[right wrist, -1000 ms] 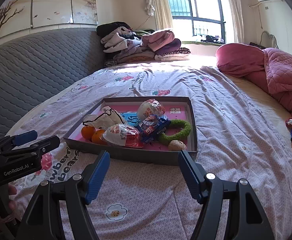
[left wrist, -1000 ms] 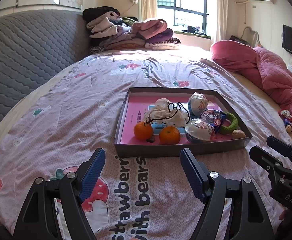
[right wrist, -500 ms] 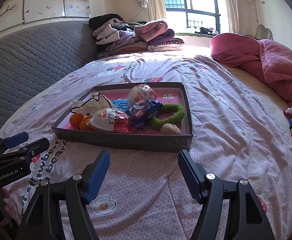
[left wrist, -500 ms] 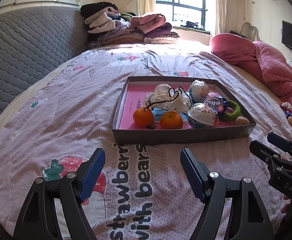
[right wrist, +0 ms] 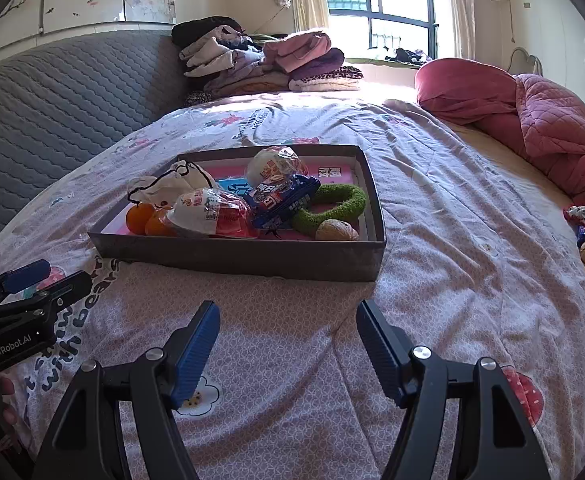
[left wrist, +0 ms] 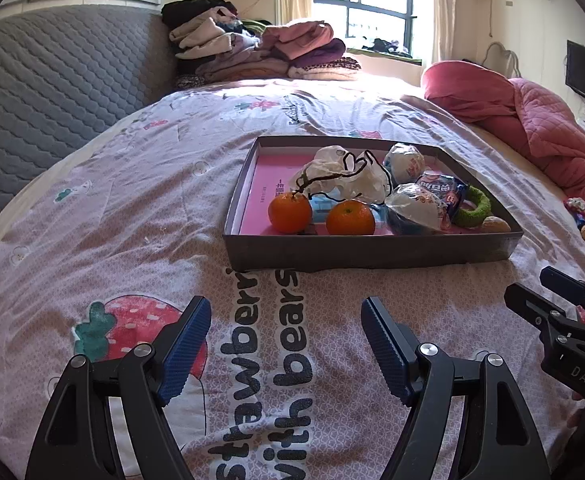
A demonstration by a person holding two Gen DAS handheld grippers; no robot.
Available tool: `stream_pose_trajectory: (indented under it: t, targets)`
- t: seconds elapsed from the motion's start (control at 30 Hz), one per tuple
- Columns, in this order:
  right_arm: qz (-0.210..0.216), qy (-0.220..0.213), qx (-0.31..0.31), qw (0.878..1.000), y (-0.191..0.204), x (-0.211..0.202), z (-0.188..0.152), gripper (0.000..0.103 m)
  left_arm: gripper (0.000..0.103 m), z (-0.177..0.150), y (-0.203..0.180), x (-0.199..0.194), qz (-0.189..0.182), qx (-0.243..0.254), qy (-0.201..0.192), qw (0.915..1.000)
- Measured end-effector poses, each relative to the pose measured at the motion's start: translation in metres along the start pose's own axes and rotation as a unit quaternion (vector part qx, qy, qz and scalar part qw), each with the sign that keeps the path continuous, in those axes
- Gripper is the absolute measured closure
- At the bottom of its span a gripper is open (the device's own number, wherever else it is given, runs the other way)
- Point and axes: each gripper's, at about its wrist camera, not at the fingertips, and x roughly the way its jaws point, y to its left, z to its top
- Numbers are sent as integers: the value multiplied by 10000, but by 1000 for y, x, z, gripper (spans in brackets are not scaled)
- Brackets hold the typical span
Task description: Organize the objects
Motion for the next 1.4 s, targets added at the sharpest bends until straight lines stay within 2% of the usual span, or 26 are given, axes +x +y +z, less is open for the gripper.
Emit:
stream_pose_trajectory:
  t: [0.53, 0.87, 1.4]
  targets:
    - [-64, 124, 83, 9999, -4, 7, -8, 33, 25, -8, 6, 14, -10, -90, 147, 9999]
    - [-104, 127, 73, 9998, -5, 8, -14, 33, 25, -14, 8, 16, 42, -14, 36, 10000]
    - [-124, 163, 80, 9998, -6, 10, -16, 33, 25, -15, 5, 16, -70, 51, 11, 10000]
